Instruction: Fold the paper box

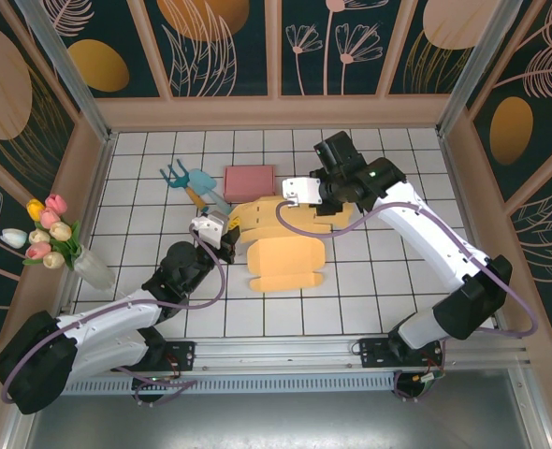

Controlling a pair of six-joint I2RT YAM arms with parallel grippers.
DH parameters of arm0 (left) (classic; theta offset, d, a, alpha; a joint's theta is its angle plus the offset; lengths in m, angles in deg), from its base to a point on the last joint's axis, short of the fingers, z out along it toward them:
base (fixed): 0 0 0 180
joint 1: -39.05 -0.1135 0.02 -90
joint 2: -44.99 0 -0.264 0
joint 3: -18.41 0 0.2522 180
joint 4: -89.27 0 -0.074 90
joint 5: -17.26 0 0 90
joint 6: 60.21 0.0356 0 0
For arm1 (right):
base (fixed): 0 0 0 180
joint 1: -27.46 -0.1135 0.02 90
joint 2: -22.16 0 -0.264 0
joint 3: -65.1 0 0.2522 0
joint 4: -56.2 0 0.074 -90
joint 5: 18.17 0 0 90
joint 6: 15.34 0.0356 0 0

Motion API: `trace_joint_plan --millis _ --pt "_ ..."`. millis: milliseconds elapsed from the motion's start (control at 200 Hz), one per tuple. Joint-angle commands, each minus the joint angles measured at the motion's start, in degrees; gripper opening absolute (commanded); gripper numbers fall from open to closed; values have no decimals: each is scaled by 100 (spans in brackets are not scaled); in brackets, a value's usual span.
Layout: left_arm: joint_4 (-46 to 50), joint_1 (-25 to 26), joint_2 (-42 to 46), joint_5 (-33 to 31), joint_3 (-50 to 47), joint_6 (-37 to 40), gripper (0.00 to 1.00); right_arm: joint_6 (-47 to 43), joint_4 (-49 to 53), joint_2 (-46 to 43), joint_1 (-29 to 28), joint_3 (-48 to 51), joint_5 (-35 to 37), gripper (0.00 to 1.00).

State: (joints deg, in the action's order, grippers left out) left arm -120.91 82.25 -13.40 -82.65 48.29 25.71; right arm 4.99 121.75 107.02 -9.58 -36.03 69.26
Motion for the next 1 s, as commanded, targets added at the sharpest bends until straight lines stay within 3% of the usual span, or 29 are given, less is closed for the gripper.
trace_joint_plan --millis 0,130,260,305,405,525,656,786,996 --pt "-269 39 53 -24 -21 -41 0 57 320 64 -36 -174 -18 0" --pt "-134 39 214 -373 -38 -451 8 149 520 221 42 -192 -156 0" --pt "59 40 838 -1050 -193 -1137 37 126 896 674 296 -391 -354 0" --pt "262 38 1094 -1296 -218 -1401 41 95 1104 880 398 -565 -497 0" --pt "697 39 1554 -1602 -237 -1948 40 75 1348 1296 526 -797 -576 0" --pt "745 38 1430 -727 -68 -2335 30 128 1395 1773 538 -882 -546 0" --pt "1009 39 354 -25 552 -2885 27 350 1425 2248 534 -983 -847 0" --pt "750 39 -889 541 976 -3533 21 384 1490 2524 894 -834 -1061 0" --pt "969 38 -2108 93 1562 -3768 22 305 1156 2636 1253 -424 -1334 0"
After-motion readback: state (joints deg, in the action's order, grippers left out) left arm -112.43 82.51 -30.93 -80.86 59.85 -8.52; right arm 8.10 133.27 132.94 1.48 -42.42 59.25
